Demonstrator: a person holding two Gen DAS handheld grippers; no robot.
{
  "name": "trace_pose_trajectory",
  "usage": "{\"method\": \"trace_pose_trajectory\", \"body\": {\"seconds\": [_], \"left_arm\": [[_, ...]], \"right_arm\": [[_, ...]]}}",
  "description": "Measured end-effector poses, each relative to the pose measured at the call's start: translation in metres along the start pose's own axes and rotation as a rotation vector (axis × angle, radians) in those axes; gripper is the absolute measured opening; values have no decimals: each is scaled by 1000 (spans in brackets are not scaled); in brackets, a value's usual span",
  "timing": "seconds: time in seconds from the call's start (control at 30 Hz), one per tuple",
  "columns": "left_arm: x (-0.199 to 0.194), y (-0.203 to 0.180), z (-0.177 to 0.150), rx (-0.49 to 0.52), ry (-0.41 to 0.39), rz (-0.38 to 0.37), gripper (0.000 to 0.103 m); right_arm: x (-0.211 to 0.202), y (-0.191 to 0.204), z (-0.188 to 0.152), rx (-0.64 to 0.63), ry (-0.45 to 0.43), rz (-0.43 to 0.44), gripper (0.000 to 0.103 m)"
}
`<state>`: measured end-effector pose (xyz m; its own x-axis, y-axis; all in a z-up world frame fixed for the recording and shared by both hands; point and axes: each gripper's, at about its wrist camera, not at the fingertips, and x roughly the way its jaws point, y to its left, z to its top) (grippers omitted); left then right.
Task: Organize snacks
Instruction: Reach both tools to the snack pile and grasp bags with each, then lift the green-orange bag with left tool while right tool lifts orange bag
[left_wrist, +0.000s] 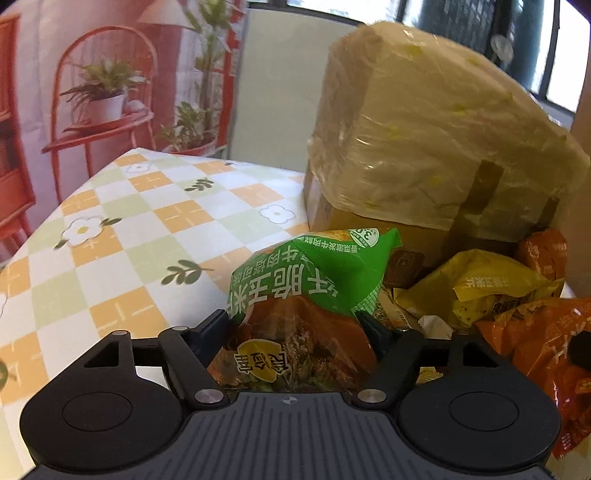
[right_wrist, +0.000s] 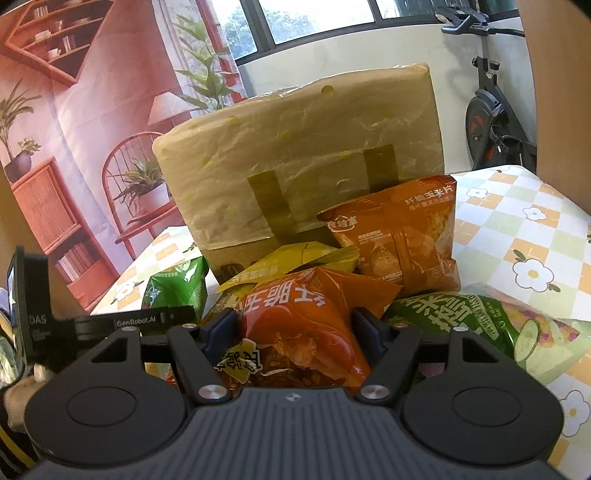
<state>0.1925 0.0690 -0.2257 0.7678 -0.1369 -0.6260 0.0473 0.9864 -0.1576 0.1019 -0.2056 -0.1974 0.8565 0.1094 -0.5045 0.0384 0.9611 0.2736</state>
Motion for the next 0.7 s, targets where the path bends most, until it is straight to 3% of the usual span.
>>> {"method": "trace_pose_trajectory", "body": {"seconds": [0.1, 0.4, 0.7], "left_arm": [[-10, 3, -7, -47, -41, -17, 76], [-52, -1, 2, -34, -192, 35, 76], [-92, -8, 13, -18, -262, 61, 76]], "right_arm": [[0, -2, 0, 4, -2, 1, 71], [-9, 2, 0, -5, -42, 15, 71], [-27, 7, 8, -13, -108, 34, 71]]}}
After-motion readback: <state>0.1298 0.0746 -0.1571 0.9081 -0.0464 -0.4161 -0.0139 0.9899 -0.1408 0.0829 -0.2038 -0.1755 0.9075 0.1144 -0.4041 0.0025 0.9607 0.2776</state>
